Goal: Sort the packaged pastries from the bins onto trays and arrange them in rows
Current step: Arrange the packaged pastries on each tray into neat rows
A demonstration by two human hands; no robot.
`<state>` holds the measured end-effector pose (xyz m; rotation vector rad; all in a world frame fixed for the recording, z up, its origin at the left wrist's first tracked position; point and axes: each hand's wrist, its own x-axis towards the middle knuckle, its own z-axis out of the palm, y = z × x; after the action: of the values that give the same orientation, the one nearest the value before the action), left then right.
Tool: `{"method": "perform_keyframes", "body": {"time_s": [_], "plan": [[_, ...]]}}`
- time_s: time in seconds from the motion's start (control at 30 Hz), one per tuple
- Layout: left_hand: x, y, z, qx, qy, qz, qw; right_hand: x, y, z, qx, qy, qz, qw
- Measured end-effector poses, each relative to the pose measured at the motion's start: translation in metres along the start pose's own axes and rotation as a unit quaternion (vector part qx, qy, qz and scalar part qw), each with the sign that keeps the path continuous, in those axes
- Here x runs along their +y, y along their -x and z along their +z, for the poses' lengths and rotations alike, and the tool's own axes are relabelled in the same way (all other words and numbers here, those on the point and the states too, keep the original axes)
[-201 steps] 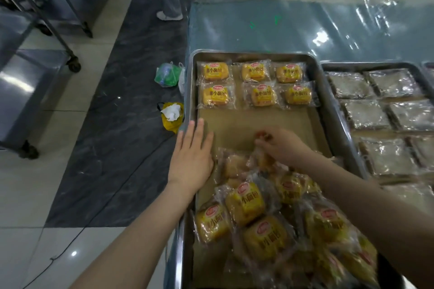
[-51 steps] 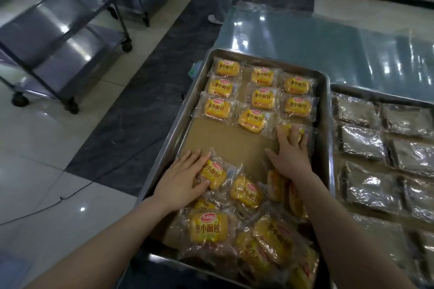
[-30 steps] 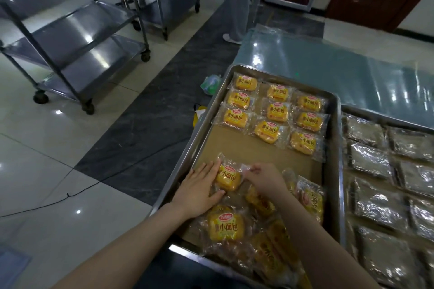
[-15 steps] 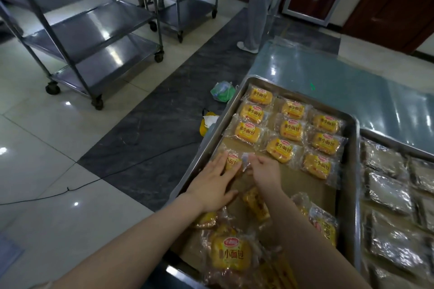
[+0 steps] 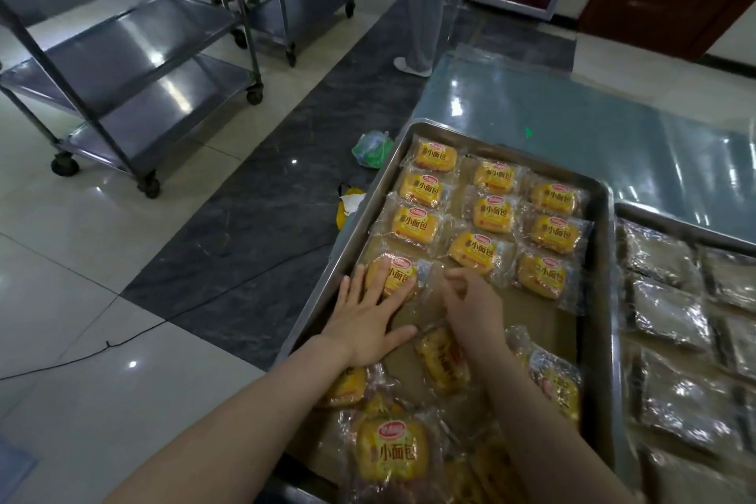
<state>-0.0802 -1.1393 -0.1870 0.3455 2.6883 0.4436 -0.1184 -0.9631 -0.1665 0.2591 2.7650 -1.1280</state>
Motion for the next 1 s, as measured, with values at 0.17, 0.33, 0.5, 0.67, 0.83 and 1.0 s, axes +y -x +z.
{"method": "perform_keyframes", "body": {"time_s": [0.17,0.33,0.5,0.67,0.83,1.0], "plan": [[0.001,0.002,0.004,0.021,0.01,-0.003,1.0,0.026,0.041,-0.035,-0.116,0.029,0.048,0.992],[0.0,0.003,0.008,0.036,0.01,-0.01,0.999,0.028,0.066,-0.034,-0.143,0.09,-0.011,0.985],[-0.003,0.005,0.011,0.064,-0.002,-0.011,0.998,0.01,0.059,-0.037,0.001,0.079,-0.001,0.997],[-0.001,0.004,0.011,0.067,-0.007,-0.019,0.998,0.0,0.071,-0.027,0.047,0.17,-0.059,0.982],[0.002,0.008,0.008,0.074,-0.017,-0.017,0.997,0.012,0.07,-0.005,-0.064,0.312,-0.078,0.945],[0.012,0.015,0.004,0.155,-0.141,0.024,0.978,0.024,0.05,-0.011,-0.002,0.34,-0.12,0.933]]}}
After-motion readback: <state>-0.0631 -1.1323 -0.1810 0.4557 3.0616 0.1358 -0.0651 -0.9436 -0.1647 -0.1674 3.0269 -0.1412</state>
